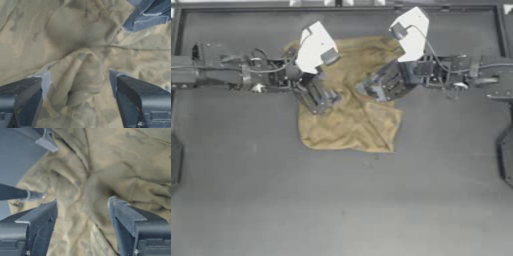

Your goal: Fold shirt

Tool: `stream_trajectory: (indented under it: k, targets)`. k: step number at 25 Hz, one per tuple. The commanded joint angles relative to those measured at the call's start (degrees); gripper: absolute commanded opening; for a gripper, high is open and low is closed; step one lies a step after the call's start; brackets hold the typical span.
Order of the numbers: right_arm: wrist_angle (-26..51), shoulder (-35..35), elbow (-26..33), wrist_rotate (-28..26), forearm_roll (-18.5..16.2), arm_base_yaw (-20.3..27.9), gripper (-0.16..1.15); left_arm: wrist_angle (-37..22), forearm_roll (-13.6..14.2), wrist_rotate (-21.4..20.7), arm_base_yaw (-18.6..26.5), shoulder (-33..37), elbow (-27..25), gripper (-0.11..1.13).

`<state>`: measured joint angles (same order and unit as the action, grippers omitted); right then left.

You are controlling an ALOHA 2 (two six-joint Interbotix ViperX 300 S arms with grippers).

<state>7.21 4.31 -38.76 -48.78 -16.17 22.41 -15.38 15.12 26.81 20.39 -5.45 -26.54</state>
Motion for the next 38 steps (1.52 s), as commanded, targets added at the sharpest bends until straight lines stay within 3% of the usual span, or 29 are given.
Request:
stream_trajectory:
  k: [1,11,20,38]
  targets:
    - [0.00,3.69,0.62,0.18,-0.09,0.79,0.91,-2.37,1.14,-0.18,0.79,6.24,0.09,0.98]
    - [6.50,10.99,-0.88,0.09,-2.20,0.79,0.91,-9.49,3.96,-0.53,4.39,11.16,-3.69,0.98]
    - [6.59,14.06,-3.34,-0.26,-2.20,0.09,0.91,-10.20,4.39,-0.53,8.61,6.94,-4.57,0.97]
    - [4.13,14.50,-3.52,-0.35,-2.20,-0.62,0.91,-10.63,8.00,-0.44,11.69,-0.79,-1.41,0.93]
